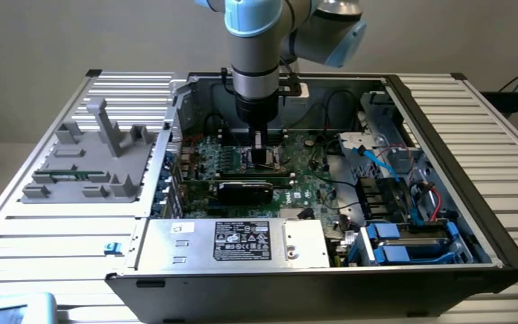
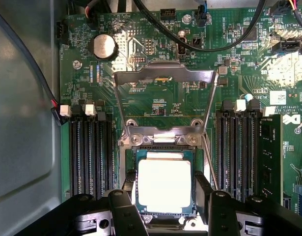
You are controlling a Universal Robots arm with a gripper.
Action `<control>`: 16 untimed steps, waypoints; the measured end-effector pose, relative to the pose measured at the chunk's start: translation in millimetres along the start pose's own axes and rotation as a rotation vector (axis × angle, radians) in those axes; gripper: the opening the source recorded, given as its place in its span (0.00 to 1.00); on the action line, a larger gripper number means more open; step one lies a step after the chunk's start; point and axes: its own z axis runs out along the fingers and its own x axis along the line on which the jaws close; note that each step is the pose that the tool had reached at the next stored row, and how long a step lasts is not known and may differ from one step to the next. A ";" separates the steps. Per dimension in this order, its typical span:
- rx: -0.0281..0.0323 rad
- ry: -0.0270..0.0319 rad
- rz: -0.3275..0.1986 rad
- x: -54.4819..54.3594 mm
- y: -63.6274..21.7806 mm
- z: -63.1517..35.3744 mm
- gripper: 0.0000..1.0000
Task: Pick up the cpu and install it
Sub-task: 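Place the cpu into insertion slot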
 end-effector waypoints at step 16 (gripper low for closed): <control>0.0000 -0.0008 0.000 -0.4 1.0 0.0 0.55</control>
